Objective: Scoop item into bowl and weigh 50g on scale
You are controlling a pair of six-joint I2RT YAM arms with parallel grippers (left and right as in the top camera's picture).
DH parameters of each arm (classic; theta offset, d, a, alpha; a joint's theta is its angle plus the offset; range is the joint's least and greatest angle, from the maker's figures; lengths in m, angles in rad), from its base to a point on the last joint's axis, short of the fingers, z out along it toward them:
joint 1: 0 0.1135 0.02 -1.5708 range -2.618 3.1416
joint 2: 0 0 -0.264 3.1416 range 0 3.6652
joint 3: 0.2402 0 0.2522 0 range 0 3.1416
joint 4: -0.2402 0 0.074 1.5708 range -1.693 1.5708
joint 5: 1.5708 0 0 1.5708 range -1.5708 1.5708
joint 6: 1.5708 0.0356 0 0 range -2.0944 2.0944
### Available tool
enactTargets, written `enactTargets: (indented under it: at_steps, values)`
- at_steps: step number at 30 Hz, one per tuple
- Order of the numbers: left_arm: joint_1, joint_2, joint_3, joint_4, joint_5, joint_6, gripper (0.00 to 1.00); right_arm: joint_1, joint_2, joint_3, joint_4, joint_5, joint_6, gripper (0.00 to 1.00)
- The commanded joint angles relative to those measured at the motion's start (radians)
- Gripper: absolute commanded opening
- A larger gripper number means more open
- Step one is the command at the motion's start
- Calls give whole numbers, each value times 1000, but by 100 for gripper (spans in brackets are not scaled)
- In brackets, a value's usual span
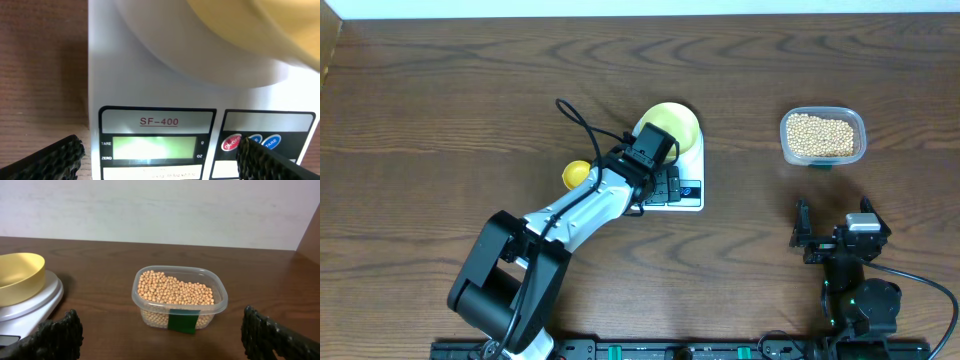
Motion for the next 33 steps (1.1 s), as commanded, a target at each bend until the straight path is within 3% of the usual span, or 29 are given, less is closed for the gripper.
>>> enactTargets:
  at_steps: [1, 33]
  values:
    - [-15, 11, -9, -2, -24, -10, 99, -8, -6, -3, -3, -2, -8, 99]
    - [-20, 42, -9, -6, -50, -10, 99, -8, -6, -3, -3, -2, -8, 99]
